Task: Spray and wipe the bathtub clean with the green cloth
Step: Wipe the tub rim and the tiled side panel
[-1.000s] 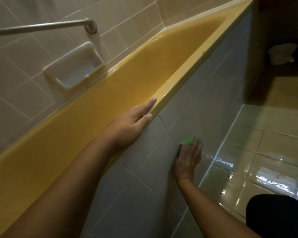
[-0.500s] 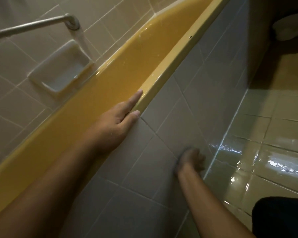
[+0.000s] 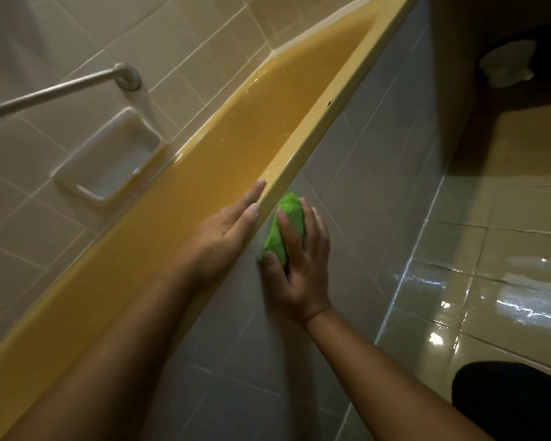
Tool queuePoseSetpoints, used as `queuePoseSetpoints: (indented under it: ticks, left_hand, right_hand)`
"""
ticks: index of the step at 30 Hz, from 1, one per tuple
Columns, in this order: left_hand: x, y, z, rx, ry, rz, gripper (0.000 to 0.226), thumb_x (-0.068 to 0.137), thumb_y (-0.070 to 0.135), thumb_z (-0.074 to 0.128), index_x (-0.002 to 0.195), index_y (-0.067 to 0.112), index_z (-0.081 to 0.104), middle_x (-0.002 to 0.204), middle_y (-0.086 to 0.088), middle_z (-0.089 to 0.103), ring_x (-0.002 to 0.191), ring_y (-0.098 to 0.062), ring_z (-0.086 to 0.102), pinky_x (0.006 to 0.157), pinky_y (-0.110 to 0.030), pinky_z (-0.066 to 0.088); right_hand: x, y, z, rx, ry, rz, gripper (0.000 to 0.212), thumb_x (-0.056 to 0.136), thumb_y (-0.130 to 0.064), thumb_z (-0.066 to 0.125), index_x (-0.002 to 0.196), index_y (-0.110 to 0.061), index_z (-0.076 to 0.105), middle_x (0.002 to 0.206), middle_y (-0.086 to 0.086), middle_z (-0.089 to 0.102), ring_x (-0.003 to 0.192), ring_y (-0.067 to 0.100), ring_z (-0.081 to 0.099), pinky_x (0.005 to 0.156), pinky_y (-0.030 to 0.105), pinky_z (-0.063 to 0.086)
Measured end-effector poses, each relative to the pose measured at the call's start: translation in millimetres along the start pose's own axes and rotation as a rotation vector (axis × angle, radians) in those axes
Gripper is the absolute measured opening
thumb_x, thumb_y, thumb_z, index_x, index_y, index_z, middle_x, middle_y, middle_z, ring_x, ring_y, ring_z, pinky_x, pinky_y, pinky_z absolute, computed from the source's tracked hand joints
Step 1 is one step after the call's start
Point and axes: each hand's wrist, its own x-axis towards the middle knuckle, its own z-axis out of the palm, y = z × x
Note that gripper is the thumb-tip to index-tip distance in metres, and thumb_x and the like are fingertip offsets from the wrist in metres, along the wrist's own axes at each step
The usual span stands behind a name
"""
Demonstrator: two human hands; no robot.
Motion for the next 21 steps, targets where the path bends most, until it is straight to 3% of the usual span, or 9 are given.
queuePoseSetpoints:
  ticks: [2,5,8,12,14,17,21]
  left_hand:
    - [4.7,3.6,0.9,0.054,-0.01,0.004,0.058,0.096,0.066,0.024,0.154,0.066,0.016,0.165,0.012,0.034,0.145,-0.008,0.034,0.114,-0.031,0.025]
    - [11.8,6.3,1.9,0.085,-0.02,0.0,0.06,0.096,0.067,0.024,0.154,0.067,0.011,0.164,0.007,0.036,0.137,-0.005,0.034,0.111,-0.032,0.025]
    - [19.4,4.7,3.6,0.108,-0.014,0.003,0.057,0.095,0.069,0.025,0.15,0.073,0.009,0.164,0.008,0.036,0.142,-0.01,0.036,0.113,-0.035,0.027]
    - [25.6,3.1,5.3,0.101,-0.011,0.022,0.058,0.094,0.07,0.025,0.149,0.074,0.008,0.163,0.011,0.034,0.136,-0.004,0.032,0.11,-0.033,0.024]
    - [25.7,2.9,4.2,0.098,-0.007,0.034,0.058,0.094,0.07,0.026,0.149,0.075,0.009,0.162,0.014,0.034,0.137,-0.003,0.031,0.111,-0.033,0.024]
    - [27.6,2.4,3.7,0.079,-0.014,0.042,0.059,0.094,0.07,0.026,0.15,0.072,0.011,0.164,0.018,0.03,0.142,-0.003,0.028,0.116,-0.035,0.023]
    - [25.9,4.2,4.2,0.071,-0.017,0.059,0.059,0.095,0.069,0.023,0.153,0.068,0.012,0.164,0.023,0.026,0.142,0.0,0.026,0.118,-0.033,0.022]
  right_hand:
    - [-21.7,25.6,3.0,-0.016,0.037,0.176,0.061,0.106,-0.054,0.029,0.159,-0.025,0.03,0.169,0.015,0.023,0.157,0.034,0.016,0.127,0.047,0.013]
    - [-63.4,72.2,14.0,-0.018,0.025,0.599,0.066,0.106,-0.058,0.024,0.161,-0.022,0.03,0.169,0.013,0.026,0.157,0.03,0.017,0.126,0.044,0.012]
    - [-99.7,121.4,14.2,-0.043,-0.063,1.015,0.082,0.097,-0.062,0.014,0.162,-0.015,0.029,0.172,0.006,0.015,0.158,0.034,0.014,0.124,0.043,0.011]
    - [-129.6,158.3,-0.8,0.008,-0.153,1.421,0.055,0.113,-0.032,0.025,0.164,-0.012,0.02,0.173,0.011,0.012,0.157,0.035,0.012,0.124,0.046,0.012]
    - [-134.8,169.8,-2.9,0.008,-0.142,1.595,0.054,0.114,-0.034,0.025,0.164,-0.015,0.02,0.172,0.011,0.014,0.155,0.036,0.017,0.124,0.046,0.014]
    - [-121.9,168.8,2.3,0.024,-0.029,1.723,0.057,0.112,-0.043,0.025,0.163,-0.017,0.023,0.17,0.013,0.021,0.151,0.038,0.024,0.123,0.048,0.016]
    - [-80.1,96.0,22.2,-0.045,0.154,1.482,0.063,0.106,-0.049,0.03,0.161,-0.016,0.033,0.166,0.019,0.029,0.143,0.044,0.034,0.116,0.051,0.026]
